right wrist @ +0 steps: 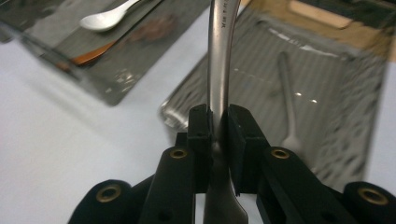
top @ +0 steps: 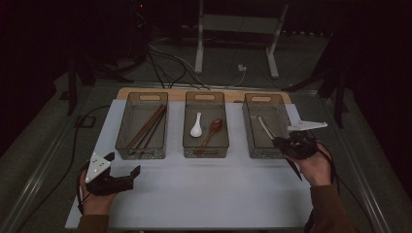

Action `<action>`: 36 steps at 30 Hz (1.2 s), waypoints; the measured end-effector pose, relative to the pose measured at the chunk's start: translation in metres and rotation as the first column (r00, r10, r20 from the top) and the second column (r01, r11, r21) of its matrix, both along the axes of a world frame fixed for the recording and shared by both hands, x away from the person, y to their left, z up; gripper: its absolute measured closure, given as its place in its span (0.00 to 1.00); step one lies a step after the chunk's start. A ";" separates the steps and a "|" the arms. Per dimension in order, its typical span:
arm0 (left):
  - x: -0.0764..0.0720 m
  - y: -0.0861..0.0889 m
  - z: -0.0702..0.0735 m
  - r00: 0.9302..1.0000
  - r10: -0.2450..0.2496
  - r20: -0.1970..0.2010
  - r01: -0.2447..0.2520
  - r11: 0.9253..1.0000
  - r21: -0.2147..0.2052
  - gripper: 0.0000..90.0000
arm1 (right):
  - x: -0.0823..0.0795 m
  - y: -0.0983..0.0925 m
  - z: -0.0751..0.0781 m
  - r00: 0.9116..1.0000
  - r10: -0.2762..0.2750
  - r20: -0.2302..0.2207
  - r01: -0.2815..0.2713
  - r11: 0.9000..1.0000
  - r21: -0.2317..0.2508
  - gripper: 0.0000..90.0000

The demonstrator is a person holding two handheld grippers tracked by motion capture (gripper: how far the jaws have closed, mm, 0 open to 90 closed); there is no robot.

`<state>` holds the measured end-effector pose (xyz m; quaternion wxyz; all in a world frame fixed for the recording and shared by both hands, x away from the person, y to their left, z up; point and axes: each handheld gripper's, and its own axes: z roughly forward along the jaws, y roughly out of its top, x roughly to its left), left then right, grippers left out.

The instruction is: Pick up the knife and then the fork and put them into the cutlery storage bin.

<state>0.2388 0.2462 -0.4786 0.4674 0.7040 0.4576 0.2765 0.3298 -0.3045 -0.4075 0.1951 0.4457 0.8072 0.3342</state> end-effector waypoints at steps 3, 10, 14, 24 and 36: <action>0.000 0.000 0.000 1.000 0.001 0.001 -0.001 1.000 -0.001 0.01 | 0.010 -0.005 0.006 1.000 -0.028 0.009 0.028 1.000 0.004 0.89; 0.000 0.001 0.000 1.000 0.000 0.002 0.000 1.000 -0.002 0.01 | 0.031 -0.010 0.016 0.995 -0.088 0.037 0.087 0.996 0.015 0.89; 0.000 0.001 0.000 1.000 0.001 0.002 -0.001 1.000 -0.004 0.01 | 0.043 -0.010 0.022 0.991 -0.120 0.059 0.119 0.993 0.019 0.89; 0.000 0.002 0.000 1.000 0.003 0.002 -0.003 1.000 -0.007 0.01 | 0.071 -0.008 0.019 0.978 -0.191 0.089 0.190 0.982 0.019 0.89; 0.000 0.000 -0.001 1.000 -0.004 0.000 0.004 1.000 -0.006 0.01 | 0.091 -0.006 0.010 0.960 -0.260 0.107 0.259 0.966 0.024 1.00</action>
